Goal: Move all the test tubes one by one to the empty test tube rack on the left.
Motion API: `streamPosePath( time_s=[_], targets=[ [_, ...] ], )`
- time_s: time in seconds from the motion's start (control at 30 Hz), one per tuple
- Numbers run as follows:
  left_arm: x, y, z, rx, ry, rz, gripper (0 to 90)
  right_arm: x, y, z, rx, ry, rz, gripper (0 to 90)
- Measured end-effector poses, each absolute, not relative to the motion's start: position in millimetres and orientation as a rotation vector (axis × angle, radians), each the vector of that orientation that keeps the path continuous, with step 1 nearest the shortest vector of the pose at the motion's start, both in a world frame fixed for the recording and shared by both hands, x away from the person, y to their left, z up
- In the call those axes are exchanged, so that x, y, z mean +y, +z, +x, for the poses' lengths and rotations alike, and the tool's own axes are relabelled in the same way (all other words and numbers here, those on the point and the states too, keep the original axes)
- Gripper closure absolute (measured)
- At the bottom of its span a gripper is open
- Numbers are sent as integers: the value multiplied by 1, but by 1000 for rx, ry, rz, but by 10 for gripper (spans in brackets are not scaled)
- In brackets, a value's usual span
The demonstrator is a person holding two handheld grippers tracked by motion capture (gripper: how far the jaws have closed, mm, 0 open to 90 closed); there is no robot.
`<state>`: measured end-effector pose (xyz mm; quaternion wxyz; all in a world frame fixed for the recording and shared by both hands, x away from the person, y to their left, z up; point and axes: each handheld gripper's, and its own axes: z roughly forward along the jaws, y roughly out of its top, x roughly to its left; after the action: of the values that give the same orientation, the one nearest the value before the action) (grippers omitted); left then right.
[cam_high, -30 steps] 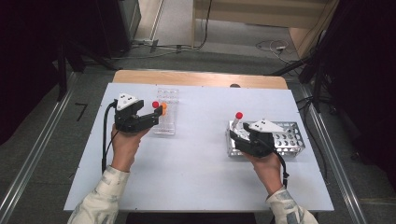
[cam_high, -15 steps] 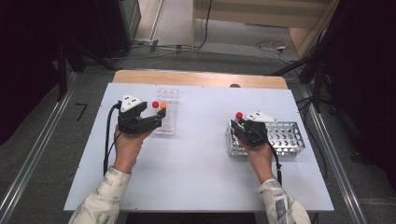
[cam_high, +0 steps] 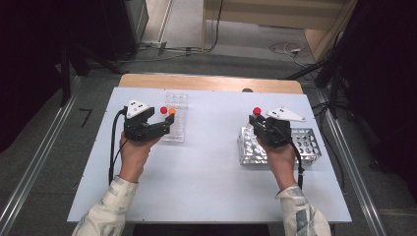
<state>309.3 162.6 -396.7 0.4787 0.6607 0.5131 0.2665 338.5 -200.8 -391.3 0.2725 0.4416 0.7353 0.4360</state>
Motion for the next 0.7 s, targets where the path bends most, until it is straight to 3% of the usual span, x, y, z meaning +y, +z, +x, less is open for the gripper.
streamPosePath(
  time_s=[0.3, 0.7],
  targets=[
    [159, -394, 307, 1230, 645, 1607, 267, -180, -381, 325, 2052, 1215, 1103, 714],
    [144, -392, 300, 1170, 595, 1642, 263, -103, -404, 323, 2253, 1252, 980, 713]
  ],
)
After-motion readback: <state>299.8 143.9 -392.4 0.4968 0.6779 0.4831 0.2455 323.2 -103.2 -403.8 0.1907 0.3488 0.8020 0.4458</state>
